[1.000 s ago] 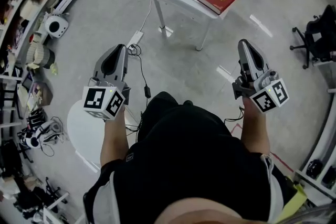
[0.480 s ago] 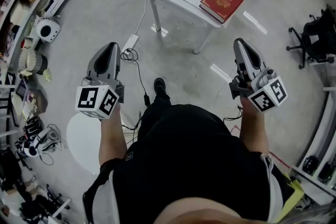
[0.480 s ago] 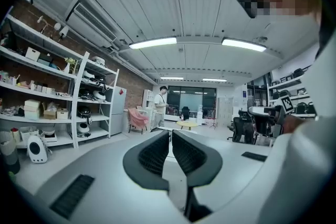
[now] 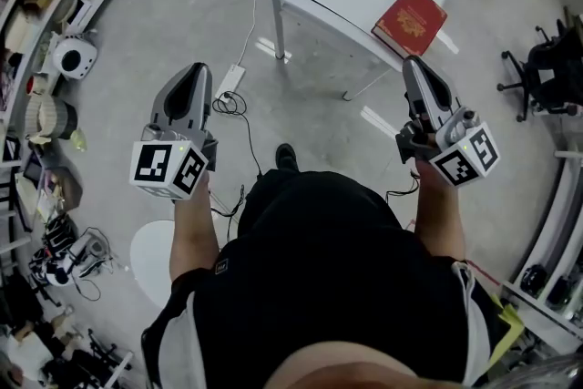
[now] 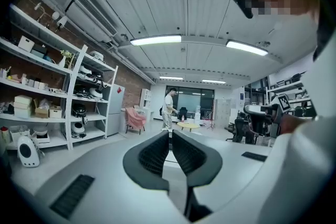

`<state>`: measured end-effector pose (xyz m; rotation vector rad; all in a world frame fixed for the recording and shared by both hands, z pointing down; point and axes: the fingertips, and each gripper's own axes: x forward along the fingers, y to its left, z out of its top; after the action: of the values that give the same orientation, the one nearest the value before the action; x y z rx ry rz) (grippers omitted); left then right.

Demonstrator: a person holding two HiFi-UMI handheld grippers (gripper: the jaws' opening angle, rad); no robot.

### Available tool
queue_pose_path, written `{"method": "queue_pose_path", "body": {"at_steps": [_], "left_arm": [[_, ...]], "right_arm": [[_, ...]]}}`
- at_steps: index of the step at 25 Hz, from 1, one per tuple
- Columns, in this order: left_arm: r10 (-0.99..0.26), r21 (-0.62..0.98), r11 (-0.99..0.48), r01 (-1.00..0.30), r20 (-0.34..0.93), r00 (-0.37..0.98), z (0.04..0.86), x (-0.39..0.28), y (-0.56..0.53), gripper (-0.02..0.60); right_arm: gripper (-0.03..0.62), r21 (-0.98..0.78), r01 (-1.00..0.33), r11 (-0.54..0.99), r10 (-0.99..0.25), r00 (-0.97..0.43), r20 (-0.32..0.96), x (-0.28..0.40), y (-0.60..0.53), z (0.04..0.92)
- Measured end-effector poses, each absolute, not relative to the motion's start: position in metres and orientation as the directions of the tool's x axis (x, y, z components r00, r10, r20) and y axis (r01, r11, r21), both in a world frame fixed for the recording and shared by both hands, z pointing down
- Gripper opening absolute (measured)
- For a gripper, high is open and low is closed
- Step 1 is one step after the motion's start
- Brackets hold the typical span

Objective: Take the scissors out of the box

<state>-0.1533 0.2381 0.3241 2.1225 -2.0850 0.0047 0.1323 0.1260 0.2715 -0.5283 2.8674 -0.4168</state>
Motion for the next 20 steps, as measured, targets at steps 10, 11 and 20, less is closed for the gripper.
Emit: {"method": "queue_pose_path", "body": {"at_steps": [10, 11, 20], "left_arm": [[-0.992, 0.122, -0.041, -0.992, 0.117, 0.055, 0.328, -0.219, 0.207, 0.034], [-0.992, 0.121, -0.045, -0.992, 0.116, 0.059, 0.328, -0.222, 0.203, 0.034], [-0.989, 0.115, -0.058, -0.992, 0.132, 0.073, 0.334, -0.238, 0.162, 0.034]], "right_arm": [[0.029, -0.288, -0.324, 0.901, -0.372, -0.919, -0.132, 0.055, 0.102, 0.26], [0.029, -0.287, -0.324, 0.902, -0.371, -0.919, -0.129, 0.05, 0.1, 0.26], [0.029, -0.31, -0.317, 0.897, -0.37, -0.92, -0.13, 0.028, 0.058, 0.271]]}}
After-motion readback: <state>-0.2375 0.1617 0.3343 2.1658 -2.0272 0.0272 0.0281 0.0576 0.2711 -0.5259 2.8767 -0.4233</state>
